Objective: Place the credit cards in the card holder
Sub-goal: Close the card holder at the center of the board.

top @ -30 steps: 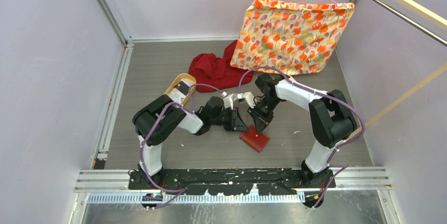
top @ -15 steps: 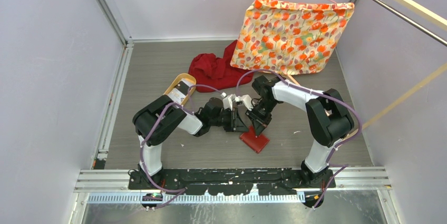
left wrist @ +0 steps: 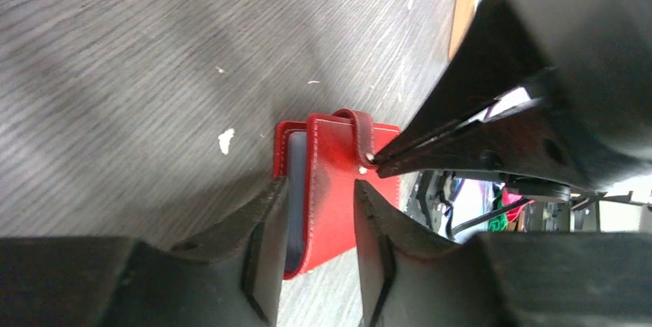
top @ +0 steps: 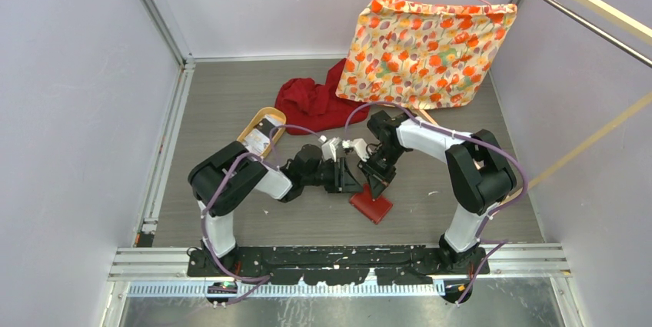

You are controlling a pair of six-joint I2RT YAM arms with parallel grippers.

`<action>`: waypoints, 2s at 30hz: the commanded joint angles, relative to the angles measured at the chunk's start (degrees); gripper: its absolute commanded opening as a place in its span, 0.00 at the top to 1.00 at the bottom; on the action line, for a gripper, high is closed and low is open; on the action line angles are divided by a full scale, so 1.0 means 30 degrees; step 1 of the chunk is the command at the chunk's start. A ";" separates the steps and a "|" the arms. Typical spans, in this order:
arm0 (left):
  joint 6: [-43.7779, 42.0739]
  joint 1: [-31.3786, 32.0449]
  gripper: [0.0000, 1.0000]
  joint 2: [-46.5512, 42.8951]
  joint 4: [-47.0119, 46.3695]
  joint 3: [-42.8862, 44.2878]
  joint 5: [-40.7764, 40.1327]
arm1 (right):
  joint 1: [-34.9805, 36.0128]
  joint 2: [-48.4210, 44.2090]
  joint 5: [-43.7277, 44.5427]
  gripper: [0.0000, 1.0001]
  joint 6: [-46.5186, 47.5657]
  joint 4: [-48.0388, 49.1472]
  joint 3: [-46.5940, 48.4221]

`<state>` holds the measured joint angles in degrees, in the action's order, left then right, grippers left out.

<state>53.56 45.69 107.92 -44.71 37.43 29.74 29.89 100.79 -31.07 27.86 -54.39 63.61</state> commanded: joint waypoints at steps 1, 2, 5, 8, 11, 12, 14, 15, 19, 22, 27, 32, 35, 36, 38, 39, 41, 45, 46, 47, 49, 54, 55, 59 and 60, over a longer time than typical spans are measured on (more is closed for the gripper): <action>-0.0156 -0.0058 0.58 -0.2187 -0.0269 -0.0569 -0.1065 | 0.0142 0.0005 0.0156 0.99 -0.0043 0.0210 -0.0228; -0.0180 -0.0118 0.57 -0.2404 -0.0108 -0.0767 -0.1354 | 0.0140 0.0006 0.0161 0.99 -0.0017 0.0218 -0.0228; -0.0272 -0.0199 0.54 -0.3694 0.0388 -0.1500 -0.2070 | 0.0195 -0.0018 0.0190 0.99 -0.0028 0.0206 -0.0228; 0.0438 -0.0149 0.55 -0.4584 0.0467 -0.2499 -0.2475 | 0.0285 -0.0060 0.0218 0.99 0.0001 0.0228 -0.0228; 0.2006 0.0105 0.61 -0.4978 -0.0645 -0.3727 -0.3045 | 0.0461 -0.0082 0.0263 0.99 0.0045 0.0193 -0.0228; 0.2500 0.0269 0.64 -0.5006 -0.1085 -0.4095 -0.3279 | 0.0488 -0.0075 0.0276 0.99 0.0084 0.0178 -0.0228; 0.3538 0.0637 0.69 -0.4992 -0.2039 -0.4837 -0.3895 | 0.0584 -0.0129 0.0304 0.99 0.0063 0.0171 -0.0256; 0.3973 0.0845 0.72 -0.4980 -0.2517 -0.5084 -0.4106 | 0.0628 -0.0151 0.0348 0.99 0.0075 0.0171 -0.0257; 0.5130 0.1826 0.78 -0.4612 -0.3052 -0.5401 -0.5061 | 0.0793 -0.0228 0.0550 0.99 0.0035 0.0224 -0.0367; 0.5547 0.2320 0.81 -0.4209 -0.3424 -0.5280 -0.5505 | 0.1012 -0.0236 0.0854 0.99 -0.0053 0.0287 -0.0446; 0.6270 0.2642 0.84 -0.3451 -0.3933 -0.5142 -0.5765 | 0.1383 -0.0145 0.1391 0.99 -0.0230 0.0495 -0.0631; 0.7079 0.2987 0.84 -0.2299 -0.4743 -0.5065 -0.6127 | 0.1701 -0.0086 0.1693 0.99 -0.0355 0.0511 -0.0710; 0.7516 0.3021 0.84 -0.1457 -0.5765 -0.5022 -0.6111 | 0.1777 -0.0117 0.1816 0.99 -0.0479 0.0553 -0.0784; 0.7646 0.3043 0.84 -0.1193 -0.6057 -0.4946 -0.6057 | 0.1810 -0.0112 0.1881 0.99 -0.0502 0.0574 -0.0788; 0.7825 0.3127 0.83 -0.0710 -0.6517 -0.4772 -0.5974 | 0.1837 -0.0052 0.2036 0.99 -0.0579 0.0635 -0.0788; 0.7908 0.3177 0.83 -0.0474 -0.6715 -0.4684 -0.5985 | 0.1843 -0.0078 0.2124 0.99 -0.0631 0.0649 -0.0771; 0.8055 0.3293 0.82 -0.0126 -0.7110 -0.4548 -0.6041 | 0.1830 -0.0193 0.2348 0.99 -0.0714 0.0740 -0.0706; 0.8132 0.3373 0.79 0.0189 -0.7217 -0.4534 -0.6272 | 0.1764 -0.0680 0.2005 0.99 -0.0789 0.0708 -0.0594; 0.8133 0.3373 0.78 0.0248 -0.7209 -0.4551 -0.6352 | 0.1687 -0.0831 0.1893 0.99 -0.0760 0.0700 -0.0534; 0.8155 0.3369 0.78 0.0299 -0.7215 -0.4565 -0.6428 | 0.1582 -0.1003 0.1795 0.99 -0.0753 0.0692 -0.0497; 0.8206 0.3373 0.78 0.0423 -0.7216 -0.4566 -0.6572 | 0.1403 -0.1278 0.1707 0.99 -0.0746 0.0691 -0.0464; 0.8305 0.3375 0.78 0.0709 -0.7216 -0.4493 -0.6770 | 0.0779 -0.1457 0.1724 0.99 -0.0626 0.0564 -0.0433; 0.8308 0.3391 0.78 0.0747 -0.7216 -0.4466 -0.6791 | 0.0722 -0.1448 0.1741 0.99 -0.0601 0.0533 -0.0433; 0.8318 0.3402 0.78 0.0786 -0.7158 -0.4393 -0.6861 | 0.0724 -0.1384 0.1741 0.99 -0.0408 0.0368 -0.0419; 0.8324 0.3409 0.78 0.0753 -0.7125 -0.4365 -0.6865 | 0.0715 -0.1387 0.1717 0.99 -0.0339 0.0302 -0.0421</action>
<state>79.11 55.55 109.43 -64.82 23.38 11.25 32.05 98.80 -25.65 25.54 -54.22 62.37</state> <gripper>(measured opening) 0.221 0.023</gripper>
